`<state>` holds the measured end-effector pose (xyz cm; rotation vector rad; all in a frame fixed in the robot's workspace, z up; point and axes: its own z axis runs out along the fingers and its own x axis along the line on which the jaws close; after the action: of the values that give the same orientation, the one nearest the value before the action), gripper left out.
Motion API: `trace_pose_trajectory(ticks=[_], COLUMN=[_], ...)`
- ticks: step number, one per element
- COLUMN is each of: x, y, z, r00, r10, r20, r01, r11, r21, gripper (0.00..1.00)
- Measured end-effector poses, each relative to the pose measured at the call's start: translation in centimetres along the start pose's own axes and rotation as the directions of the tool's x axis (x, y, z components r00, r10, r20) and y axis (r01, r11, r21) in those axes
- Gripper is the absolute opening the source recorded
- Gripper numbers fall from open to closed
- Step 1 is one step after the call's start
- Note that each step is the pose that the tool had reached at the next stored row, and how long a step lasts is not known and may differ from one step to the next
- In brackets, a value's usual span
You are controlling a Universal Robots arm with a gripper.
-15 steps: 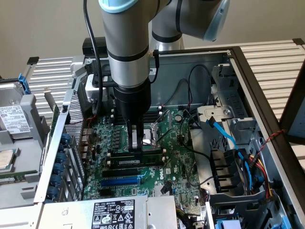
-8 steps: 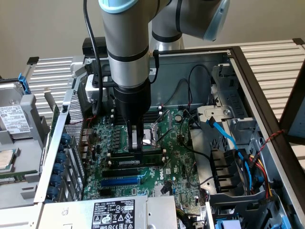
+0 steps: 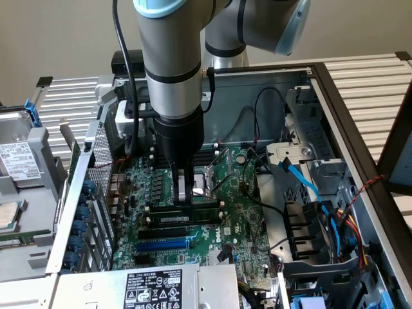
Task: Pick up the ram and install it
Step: 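Press down the ram until it locks into place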
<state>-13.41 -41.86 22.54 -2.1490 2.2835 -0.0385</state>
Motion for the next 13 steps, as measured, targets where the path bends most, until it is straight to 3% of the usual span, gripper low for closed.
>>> trace_pose_trajectory(ticks=[3,8,13], x=[0.0,0.0,0.0], y=[-0.01,-0.04,-0.06], z=[-0.15,-1.87,-2.71], r00=[1.0000,1.0000,1.0000], r10=[0.000,0.000,0.000], r20=[0.0012,0.0002,0.0000], r01=[0.000,0.000,0.000], r11=[1.0000,1.0000,1.0000], r21=[0.0005,0.0005,0.0005], gripper=[0.11,0.11,0.11])
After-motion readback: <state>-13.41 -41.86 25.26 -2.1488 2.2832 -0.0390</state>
